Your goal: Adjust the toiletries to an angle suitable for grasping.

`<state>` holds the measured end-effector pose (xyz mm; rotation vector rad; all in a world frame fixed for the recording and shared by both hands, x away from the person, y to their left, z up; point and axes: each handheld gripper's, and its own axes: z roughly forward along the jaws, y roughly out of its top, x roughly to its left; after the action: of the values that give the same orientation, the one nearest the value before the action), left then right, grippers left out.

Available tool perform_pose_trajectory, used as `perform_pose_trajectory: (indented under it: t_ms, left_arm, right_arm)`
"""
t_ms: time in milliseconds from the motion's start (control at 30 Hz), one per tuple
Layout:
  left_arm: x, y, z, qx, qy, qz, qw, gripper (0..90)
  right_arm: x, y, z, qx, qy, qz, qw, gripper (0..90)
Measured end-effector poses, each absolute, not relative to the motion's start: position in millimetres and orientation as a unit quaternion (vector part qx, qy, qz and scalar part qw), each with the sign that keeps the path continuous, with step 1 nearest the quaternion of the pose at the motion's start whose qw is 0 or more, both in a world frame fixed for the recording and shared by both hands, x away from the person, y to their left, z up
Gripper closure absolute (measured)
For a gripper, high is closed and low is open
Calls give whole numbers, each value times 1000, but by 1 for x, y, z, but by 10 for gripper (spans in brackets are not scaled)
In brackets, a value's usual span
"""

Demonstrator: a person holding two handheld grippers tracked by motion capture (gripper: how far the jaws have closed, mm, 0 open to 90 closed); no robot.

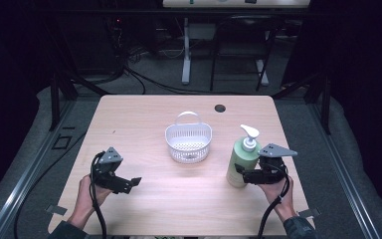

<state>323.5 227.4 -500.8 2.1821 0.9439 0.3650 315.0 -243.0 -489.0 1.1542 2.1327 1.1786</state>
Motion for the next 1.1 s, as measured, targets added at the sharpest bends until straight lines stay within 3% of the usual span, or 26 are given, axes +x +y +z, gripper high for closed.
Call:
perform_pose_trajectory:
  t_ms: [400, 600, 1100]
  left_arm:
    - [324, 228, -501, 848, 365, 139, 358, 0]
    - [324, 228, -501, 848, 365, 138, 358, 0]
    - [325, 226, -502, 850, 362, 138, 357, 0]
  right_arm:
    - [321, -240, -488, 415, 775, 424, 215, 114]
    - [321, -242, -485, 417, 781, 416, 208, 48]
    - [314, -242, -453, 404, 775, 433, 220, 0]
